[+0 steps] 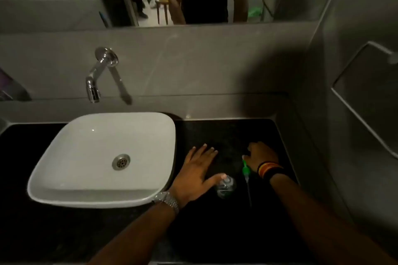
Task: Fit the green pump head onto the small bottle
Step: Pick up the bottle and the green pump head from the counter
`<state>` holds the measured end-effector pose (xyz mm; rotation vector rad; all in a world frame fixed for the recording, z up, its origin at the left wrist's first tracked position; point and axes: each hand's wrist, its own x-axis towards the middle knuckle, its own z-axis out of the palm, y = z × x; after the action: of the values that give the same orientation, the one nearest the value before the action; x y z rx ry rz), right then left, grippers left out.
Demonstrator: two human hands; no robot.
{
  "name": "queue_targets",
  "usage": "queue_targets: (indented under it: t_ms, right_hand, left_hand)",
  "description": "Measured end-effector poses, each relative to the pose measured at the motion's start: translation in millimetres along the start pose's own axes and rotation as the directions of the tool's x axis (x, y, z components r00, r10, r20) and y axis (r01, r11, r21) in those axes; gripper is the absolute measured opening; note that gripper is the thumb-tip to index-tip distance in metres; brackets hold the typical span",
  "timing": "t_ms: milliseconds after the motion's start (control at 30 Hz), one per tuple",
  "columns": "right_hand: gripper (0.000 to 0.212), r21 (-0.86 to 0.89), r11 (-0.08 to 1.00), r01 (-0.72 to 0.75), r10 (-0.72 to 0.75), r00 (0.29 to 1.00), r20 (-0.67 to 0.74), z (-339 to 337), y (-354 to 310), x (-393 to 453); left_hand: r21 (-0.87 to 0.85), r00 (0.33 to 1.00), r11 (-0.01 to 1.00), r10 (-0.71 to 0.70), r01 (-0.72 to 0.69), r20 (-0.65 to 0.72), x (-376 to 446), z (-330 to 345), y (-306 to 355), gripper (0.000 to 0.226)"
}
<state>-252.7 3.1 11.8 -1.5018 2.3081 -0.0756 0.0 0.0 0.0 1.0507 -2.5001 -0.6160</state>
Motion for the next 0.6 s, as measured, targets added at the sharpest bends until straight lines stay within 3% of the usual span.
queue_targets:
  t_ms: [167,300,600]
  right_hand:
    - [0.047,-0.058,0.989,-0.135,0.141,0.984,0.104,22.5,5.1,-4.9]
    - [0.048,-0.034,0.985,-0.172,0.174,0.981,0.089,30.9,-1.4,-4.2]
    - [0.036,0.053,0.992,-0.114,0.109,0.99,0.095,39.2,5.2,-3.0]
  left_hand:
    - [-0.125,0.992,0.985,-0.113,0.119,0.052,-9.0,38.5,9.5,0.089]
    - [-0.216,0.988,0.964,-0.146,0.153,0.049,-11.7,56.0,7.4,0.074]
    - [-0.29,0.982,0.939,-0.186,0.187,0.03,-10.5,65.1,0.6,0.06]
